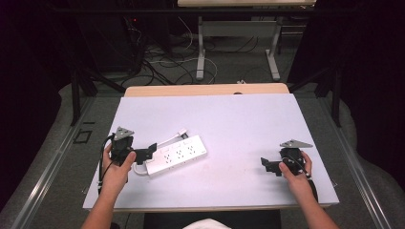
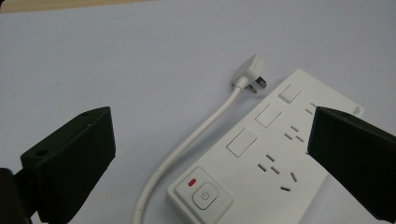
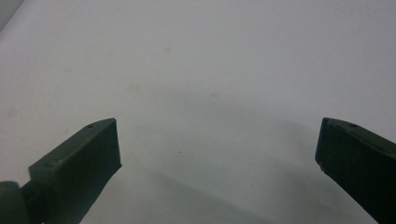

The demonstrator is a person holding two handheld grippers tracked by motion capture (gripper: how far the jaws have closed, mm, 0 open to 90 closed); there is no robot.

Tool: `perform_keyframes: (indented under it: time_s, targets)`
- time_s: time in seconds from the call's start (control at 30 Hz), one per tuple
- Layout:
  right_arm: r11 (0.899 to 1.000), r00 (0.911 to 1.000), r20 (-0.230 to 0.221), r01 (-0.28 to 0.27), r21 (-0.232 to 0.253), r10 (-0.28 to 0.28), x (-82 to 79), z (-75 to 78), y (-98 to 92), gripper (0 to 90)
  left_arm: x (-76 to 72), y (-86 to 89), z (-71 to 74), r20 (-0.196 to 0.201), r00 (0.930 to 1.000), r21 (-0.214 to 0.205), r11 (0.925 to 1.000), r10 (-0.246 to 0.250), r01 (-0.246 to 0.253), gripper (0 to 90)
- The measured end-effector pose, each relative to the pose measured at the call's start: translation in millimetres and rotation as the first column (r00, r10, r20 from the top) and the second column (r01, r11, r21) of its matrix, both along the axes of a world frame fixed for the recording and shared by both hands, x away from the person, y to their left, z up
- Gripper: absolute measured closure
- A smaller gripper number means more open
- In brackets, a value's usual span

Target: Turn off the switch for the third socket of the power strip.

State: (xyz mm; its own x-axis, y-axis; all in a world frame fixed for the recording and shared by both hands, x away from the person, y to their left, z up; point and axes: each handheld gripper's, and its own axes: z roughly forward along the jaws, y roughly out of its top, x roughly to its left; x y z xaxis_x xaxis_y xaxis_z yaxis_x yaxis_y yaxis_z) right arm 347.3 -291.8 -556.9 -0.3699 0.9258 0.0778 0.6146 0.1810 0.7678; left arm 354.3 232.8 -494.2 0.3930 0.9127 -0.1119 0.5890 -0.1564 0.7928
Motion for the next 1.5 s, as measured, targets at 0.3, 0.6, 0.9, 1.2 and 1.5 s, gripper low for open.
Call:
perform_keyframes:
  time_s: [0.3, 0.6, 0.9, 1.2, 1.5]
  targets:
    - [1.000, 1.0000, 0.000, -0.002, 0.000, 0.002, -0.1, 0.3, -0.6, 0.0, -0.2, 10.3, -13.8, -0.010, 0.9990, 0.004, 0.9990, 0.044, -0.044, 1.2]
    - [1.000, 1.0000, 0.000, -0.001, 0.002, 0.001, 0.0, 0.3, -0.9, 0.0, 1.8, 22.4, -23.0, -0.007, 0.9954, -0.011, 0.9954, 0.095, -0.095, 1.6]
    - [1.000, 1.0000, -0.001, 0.001, 0.001, -0.001, 0.3, 0.1, -1.3, 0.0, 3.8, 34.7, -32.3, -0.013, 0.9910, -0.015, 0.9909, 0.133, -0.133, 2.0]
    - [1.000, 1.0000, -0.002, 0.003, 0.002, -0.003, 0.3, 0.0, -1.3, 0.0, 4.0, 42.7, -38.0, -0.012, 0.9858, -0.036, 0.9852, 0.167, -0.168, 2.6]
    - [1.000, 1.0000, 0.000, 0.001, -0.001, -0.001, 0.8, 0.0, -1.7, 0.0, 5.2, 45.6, -42.2, -0.021, 0.9844, -0.053, 0.9830, 0.175, -0.176, 2.7]
